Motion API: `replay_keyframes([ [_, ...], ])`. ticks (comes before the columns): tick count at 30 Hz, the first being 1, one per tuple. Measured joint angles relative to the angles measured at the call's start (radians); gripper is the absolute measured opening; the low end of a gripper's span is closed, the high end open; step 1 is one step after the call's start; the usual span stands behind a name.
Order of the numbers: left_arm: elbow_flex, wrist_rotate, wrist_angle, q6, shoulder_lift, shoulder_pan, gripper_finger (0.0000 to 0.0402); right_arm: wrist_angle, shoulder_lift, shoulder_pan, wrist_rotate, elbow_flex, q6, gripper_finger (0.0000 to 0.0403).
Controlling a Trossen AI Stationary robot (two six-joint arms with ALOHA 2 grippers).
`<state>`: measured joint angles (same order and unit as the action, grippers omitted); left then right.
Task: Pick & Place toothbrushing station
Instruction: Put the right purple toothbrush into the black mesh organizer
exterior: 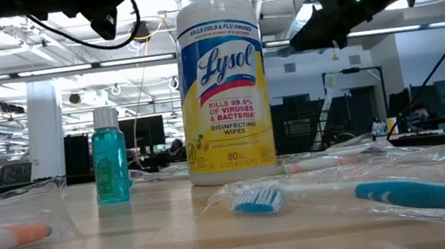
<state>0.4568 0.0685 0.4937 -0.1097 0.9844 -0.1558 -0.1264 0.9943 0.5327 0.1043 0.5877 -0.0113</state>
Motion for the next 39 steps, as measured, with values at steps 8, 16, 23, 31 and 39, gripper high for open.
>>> replay_keyframes([
  [8,0.000,-0.001,0.000,0.000,0.000,0.000,0.0081,0.092,0.000,-0.140,0.000,0.000,0.003,0.0132],
  [16,0.000,-0.002,0.000,0.000,0.000,0.000,0.0081,0.149,0.038,-0.297,-0.055,0.001,0.051,0.0118],
  [23,0.000,-0.004,-0.001,-0.003,0.000,0.000,0.0081,0.160,0.157,-0.396,-0.114,0.000,0.091,0.0115],
  [31,0.000,-0.004,-0.001,-0.003,0.000,0.000,0.0081,0.152,0.348,-0.448,-0.181,0.034,0.128,0.0115],
  [39,0.000,0.002,-0.007,-0.003,0.000,-0.001,0.0081,0.260,0.509,-0.459,-0.181,0.125,0.143,0.0115],
])
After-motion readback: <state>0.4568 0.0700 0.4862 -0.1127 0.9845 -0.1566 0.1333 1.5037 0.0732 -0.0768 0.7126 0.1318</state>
